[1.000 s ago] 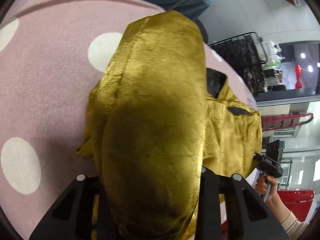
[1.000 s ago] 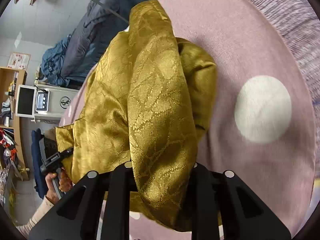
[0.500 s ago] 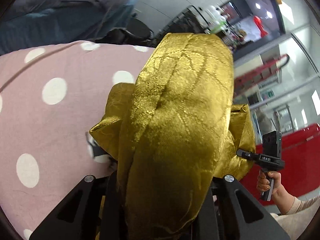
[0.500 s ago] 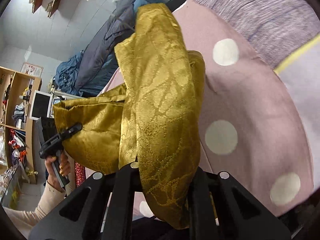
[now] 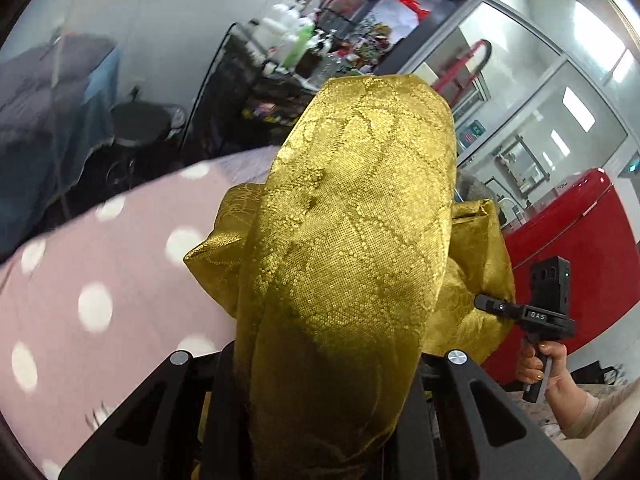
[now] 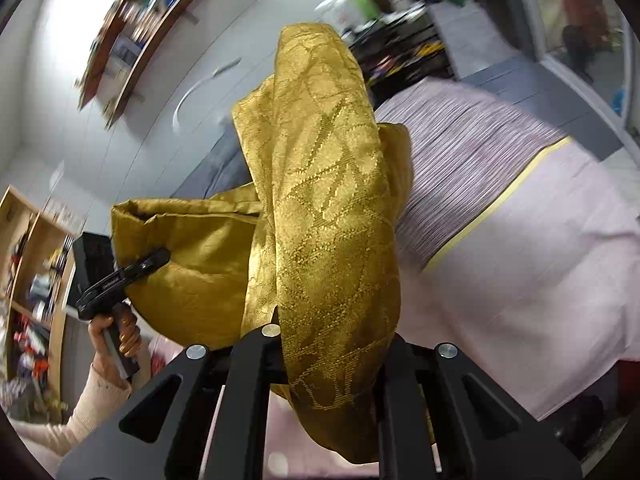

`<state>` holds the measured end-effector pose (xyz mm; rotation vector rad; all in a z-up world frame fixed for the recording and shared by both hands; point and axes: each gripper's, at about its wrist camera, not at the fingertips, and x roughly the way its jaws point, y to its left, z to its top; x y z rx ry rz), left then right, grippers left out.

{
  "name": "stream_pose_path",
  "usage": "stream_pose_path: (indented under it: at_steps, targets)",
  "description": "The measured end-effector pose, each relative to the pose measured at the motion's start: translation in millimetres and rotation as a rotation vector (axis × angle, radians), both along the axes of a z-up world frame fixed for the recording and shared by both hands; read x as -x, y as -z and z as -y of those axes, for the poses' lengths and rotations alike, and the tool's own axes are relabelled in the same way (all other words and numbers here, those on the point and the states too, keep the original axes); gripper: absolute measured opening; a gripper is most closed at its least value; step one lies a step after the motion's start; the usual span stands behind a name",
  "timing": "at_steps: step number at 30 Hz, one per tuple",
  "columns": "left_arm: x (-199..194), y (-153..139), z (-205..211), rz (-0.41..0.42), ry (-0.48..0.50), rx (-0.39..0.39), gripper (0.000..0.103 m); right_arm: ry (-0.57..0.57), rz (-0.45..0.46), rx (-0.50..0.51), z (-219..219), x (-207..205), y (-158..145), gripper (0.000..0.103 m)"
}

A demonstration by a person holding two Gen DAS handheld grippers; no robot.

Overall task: Fold large clothes
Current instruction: 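Carry the folded jacket with both grippers onto the grey-striped cover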

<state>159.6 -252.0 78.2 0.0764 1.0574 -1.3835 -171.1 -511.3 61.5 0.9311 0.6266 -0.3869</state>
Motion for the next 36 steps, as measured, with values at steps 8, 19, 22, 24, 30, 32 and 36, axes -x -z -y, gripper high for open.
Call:
stream_pose_path:
  at_steps: [8,19,22,24,30,32,36]
  targets:
    - [1.8,34.9,200.1,-0.028,0.058,-0.095,0.018,0.35,-0.015,-0.132,117.8,93.5,55.2,0.01]
    - [-16.6,154.6,385.2,0.02,0.047,-0.39,0.039,0.68,-0.008,-0.506,151.7,174.8,208.3,0.017]
    - [-17.6,158.7,404.9,0.093,0.056,-0.406,0.057,0.685,-0.057,-0.456,144.8,161.7,212.4,0.019]
    - [-14.9,160.9,410.6,0.13,0.03,-0.411,0.072,0.696,-0.07,-0.47,136.5,158.9,218.9,0.025]
    - [-23.8,156.9,404.1,0.176,-0.086,-0.39,0.098,0.714,-0.12,-0.475,137.7,163.1,229.0,0.051]
    - [-32.3,154.4,396.5,0.201,-0.111,-0.41,0.098,0.714,-0.12,-0.48,139.5,169.4,231.0,0.06]
    - [-52.2,107.3,374.5,0.215,-0.178,-0.31,0.096,0.692,-0.124,-0.471,143.8,177.4,226.4,0.064]
